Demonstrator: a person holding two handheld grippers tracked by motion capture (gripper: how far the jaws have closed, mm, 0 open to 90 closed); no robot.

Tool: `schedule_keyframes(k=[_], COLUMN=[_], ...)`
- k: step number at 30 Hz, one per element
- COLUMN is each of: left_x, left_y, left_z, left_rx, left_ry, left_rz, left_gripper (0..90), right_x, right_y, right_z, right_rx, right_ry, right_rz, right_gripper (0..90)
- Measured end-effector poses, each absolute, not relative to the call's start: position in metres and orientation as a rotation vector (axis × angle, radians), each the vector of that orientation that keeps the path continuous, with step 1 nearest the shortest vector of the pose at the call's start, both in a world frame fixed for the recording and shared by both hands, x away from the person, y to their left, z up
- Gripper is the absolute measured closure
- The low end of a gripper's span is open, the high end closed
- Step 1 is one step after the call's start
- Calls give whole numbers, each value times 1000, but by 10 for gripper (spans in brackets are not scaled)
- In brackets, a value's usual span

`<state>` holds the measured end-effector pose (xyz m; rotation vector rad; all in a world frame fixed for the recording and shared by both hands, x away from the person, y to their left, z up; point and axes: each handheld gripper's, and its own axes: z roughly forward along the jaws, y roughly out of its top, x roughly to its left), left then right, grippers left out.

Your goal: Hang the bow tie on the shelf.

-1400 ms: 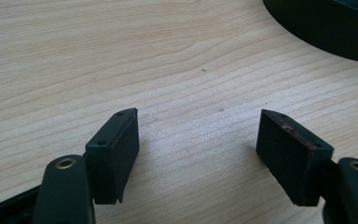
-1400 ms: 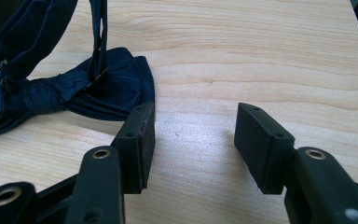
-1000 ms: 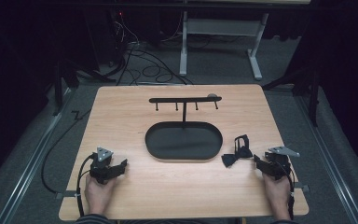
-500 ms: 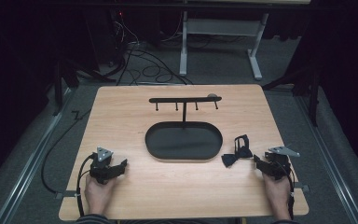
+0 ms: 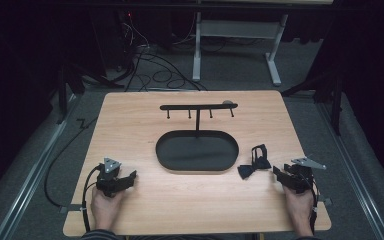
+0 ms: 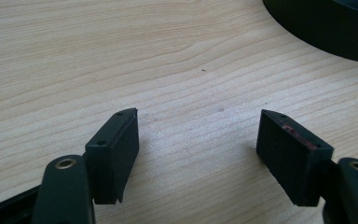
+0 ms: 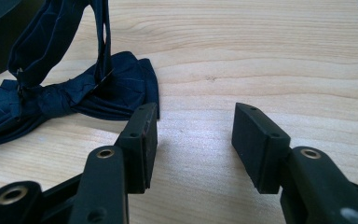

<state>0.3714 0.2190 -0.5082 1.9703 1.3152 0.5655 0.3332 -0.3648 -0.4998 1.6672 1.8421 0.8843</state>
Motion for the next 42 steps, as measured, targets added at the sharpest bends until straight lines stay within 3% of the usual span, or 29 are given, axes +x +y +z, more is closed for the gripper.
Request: schedule_keyframes(k=[26,42], left_x=[371,371], left_y=[219,219], left_z=[-508,-508], left_rx=[1972,1972], left_ry=[1315,1316], left_rz=[563,563], left_gripper=[303,303], right_x=[308,319], right_y=[-355,-345], right_z=[-486,-475], right_rx=[1582,1566], right_ry=[1828,1859], right_rz=[973,1051], right_gripper=[542,563])
